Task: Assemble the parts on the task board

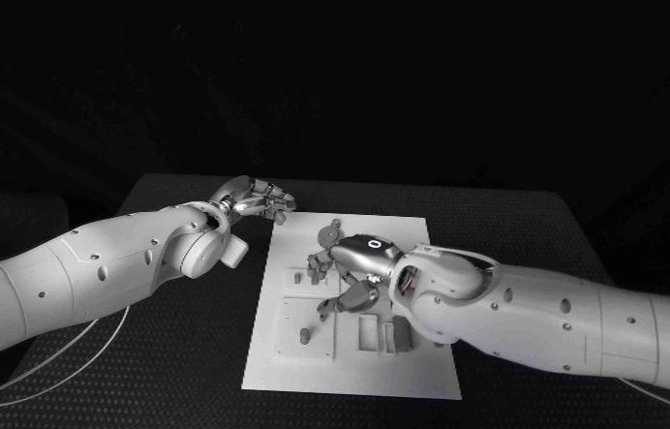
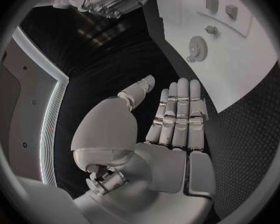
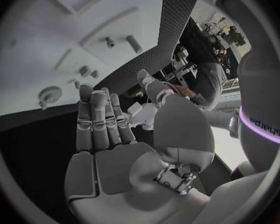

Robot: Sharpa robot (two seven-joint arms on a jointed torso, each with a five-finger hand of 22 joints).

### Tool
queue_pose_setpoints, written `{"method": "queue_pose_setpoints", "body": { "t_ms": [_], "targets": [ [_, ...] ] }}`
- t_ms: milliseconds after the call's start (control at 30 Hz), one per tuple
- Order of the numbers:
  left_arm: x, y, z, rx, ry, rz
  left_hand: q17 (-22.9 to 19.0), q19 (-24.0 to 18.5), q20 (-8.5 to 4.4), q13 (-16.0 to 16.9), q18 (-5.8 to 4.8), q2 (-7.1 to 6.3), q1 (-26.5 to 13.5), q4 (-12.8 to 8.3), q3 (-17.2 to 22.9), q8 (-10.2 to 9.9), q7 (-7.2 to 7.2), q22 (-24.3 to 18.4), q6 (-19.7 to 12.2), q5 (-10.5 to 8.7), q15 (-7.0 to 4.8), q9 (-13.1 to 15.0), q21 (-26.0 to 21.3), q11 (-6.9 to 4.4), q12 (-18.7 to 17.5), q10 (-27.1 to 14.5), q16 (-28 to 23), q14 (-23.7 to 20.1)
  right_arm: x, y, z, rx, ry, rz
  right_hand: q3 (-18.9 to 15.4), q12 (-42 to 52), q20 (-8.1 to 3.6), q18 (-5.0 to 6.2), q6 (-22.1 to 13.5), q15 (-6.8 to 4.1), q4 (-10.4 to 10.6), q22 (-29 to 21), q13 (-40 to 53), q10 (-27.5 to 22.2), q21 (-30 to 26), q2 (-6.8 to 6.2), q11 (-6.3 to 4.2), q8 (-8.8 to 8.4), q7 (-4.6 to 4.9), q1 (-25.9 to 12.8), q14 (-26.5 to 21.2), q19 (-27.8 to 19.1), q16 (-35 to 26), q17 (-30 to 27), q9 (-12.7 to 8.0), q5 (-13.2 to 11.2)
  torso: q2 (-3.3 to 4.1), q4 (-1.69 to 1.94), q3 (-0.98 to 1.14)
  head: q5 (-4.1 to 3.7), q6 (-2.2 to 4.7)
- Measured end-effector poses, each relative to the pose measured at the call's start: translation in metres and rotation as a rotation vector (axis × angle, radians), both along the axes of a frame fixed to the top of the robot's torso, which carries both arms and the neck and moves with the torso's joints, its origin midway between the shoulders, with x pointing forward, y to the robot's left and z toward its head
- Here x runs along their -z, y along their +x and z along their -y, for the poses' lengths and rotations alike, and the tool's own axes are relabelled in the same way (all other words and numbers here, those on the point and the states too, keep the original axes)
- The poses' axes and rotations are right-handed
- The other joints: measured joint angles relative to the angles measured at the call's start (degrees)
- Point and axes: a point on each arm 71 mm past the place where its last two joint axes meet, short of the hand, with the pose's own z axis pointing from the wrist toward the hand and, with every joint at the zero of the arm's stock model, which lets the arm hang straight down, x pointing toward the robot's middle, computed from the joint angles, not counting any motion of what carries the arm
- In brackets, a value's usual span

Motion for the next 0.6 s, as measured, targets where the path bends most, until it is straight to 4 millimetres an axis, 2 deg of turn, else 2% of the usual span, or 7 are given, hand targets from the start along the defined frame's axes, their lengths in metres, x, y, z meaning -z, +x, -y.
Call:
{"method": "queue_pose_setpoints", "body": {
  "t_ms": [67, 133, 233, 300, 333, 467, 600],
  "targets": [
    [0.0, 0.001, -0.001, -0.003, 0.001, 0.0, 0.0, 0.0, 0.0, 0.0, -0.01, 0.0, 0.0, 0.1, -0.1, 0.0, 0.0, 0.0, 0.0, 0.0, 0.0, 0.0, 0.0, 0.0, 0.0, 0.0, 0.0, 0.0, -0.009, 0.01, 0.014, 0.044, 0.02, -0.02, -0.9, 2.3, 0.0, 0.73, 1.1, -1.28, -0.7, 0.0, 1.5, 3.4, 0.2, 1.38, -1.32, 0.72, 0.91, -0.1, 0.4, 0.0, 0.1, -0.4, 0.3, 0.0, -0.07, -0.04, -0.01, -0.08, 0.12],
    [0.0, 0.001, -0.001, -0.005, 0.002, 0.001, 0.1, 0.0, 0.0, 0.0, -0.02, 0.0, 0.0, 0.1, -0.1, 0.0, 0.0, 0.0, 0.0, 0.0, 0.0, 0.0, 0.0, 0.0, 0.0, 0.0, 0.0, 0.0, -0.016, 0.017, 0.027, 0.082, 0.031, -0.042, -2.2, 5.2, 0.0, 1.21, 2.3, -2.41, -1.0, 0.0, 3.9, 6.4, 0.3, 2.51, -2.64, 1.5, 1.02, -0.8, 0.5, 0.0, 0.1, -0.9, 0.8, 0.0, -0.12, -0.07, -0.02, -0.1, 0.16],
    [0.001, 0.002, -0.002, -0.007, 0.003, 0.001, 0.1, 0.2, 0.21, 0.0, -0.03, 0.0, 0.0, 0.1, -0.1, 0.0, 0.0, 0.1, 0.0, 0.0, 0.0, 0.0, 0.0, 0.0, 0.2, 0.0, 0.0, 0.0, -0.023, 0.025, 0.051, 0.143, 0.038, -0.109, -4.6, 14.2, 0.06, 2.01, 3.9, -4.15, -1.8, 0.0, 13.1, 8.8, 0.3, 4.11, -4.62, 2.69, -0.18, -2.4, 1.0, 0.2, 0.2, -1.9, 1.9, 0.0, -0.25, -0.15, -0.04, -0.14, 0.18],
    [0.001, 0.003, -0.002, -0.009, 0.003, 0.001, 0.0, 0.2, 0.21, 0.0, -0.02, 0.0, 0.0, 0.1, -0.1, 0.0, 0.0, 0.1, 0.0, 0.0, 0.0, 0.0, 0.0, 0.0, 0.2, 0.0, 0.0, 0.0, -0.023, 0.027, 0.061, 0.173, 0.037, -0.163, -5.8, 22.3, -0.11, 2.39, 4.8, -5.12, -1.6, 0.2, 20.9, 7.8, 1.0, 4.95, -5.71, 3.37, -1.08, -3.3, 2.0, 1.2, 2.2, -1.3, 2.6, 0.3, -0.35, -0.23, -0.03, -0.09, 0.15],
    [0.001, 0.003, -0.002, -0.009, 0.003, 0.001, 0.1, 0.2, 0.21, 0.0, -0.02, 0.0, 0.0, 0.1, -0.1, 0.0, 0.0, 0.1, 0.0, 0.0, 0.0, 0.0, 0.0, 0.0, 0.2, 0.0, 0.0, 0.0, -0.023, 0.028, 0.067, 0.192, 0.037, -0.201, -6.7, 30.5, -0.73, 2.33, 5.1, -5.73, -1.3, 0.3, 28.7, 4.7, 1.7, 5.02, -6.22, 3.81, -1.56, -4.2, 2.7, 2.5, 5.1, 0.3, 3.4, 0.5, -0.41, -0.26, -0.03, -0.04, 0.13],
    [0.001, 0.004, -0.003, -0.014, 0.005, 0.001, 0.1, 0.2, 0.21, 0.0, -0.02, 0.0, 0.0, 0.1, -0.1, 0.0, 0.0, 0.1, 0.0, 0.0, 0.0, 0.0, 0.0, 0.0, 0.2, 0.0, 0.0, 0.0, -0.021, 0.027, 0.087, 0.256, 0.024, -0.316, -6.4, 45.9, -2.69, 1.1, 6.1, -6.68, 0.6, 0.1, 41.8, 2.1, 3.8, 7.12, -6.62, 4.98, -2.92, -6.4, 4.4, 5.4, 11.3, 3.3, 5.4, 0.4, -0.66, -0.44, -0.03, 0.16, -0.01],
    [0.001, 0.004, -0.004, -0.015, 0.005, 0.001, 0.1, 0.2, 0.21, 0.0, -0.03, 0.0, 0.0, 0.1, -0.1, 0.0, 0.01, 0.0, 0.0, 0.0, 0.0, 0.0, 0.0, 0.0, 0.2, 0.0, 0.0, 0.0, -0.015, 0.023, 0.103, 0.306, -0.017, -0.416, -5.7, 53.4, -4.32, -0.11, 7.0, -7.4, 1.8, 0.1, 47.2, 2.1, 5.8, 6.76, -6.65, 5.93, -3.82, -8.3, 5.4, 7.6, 15.2, 5.0, 7.4, 0.4, -0.97, -0.64, -0.04, 0.27, -0.1]
  ]
}}
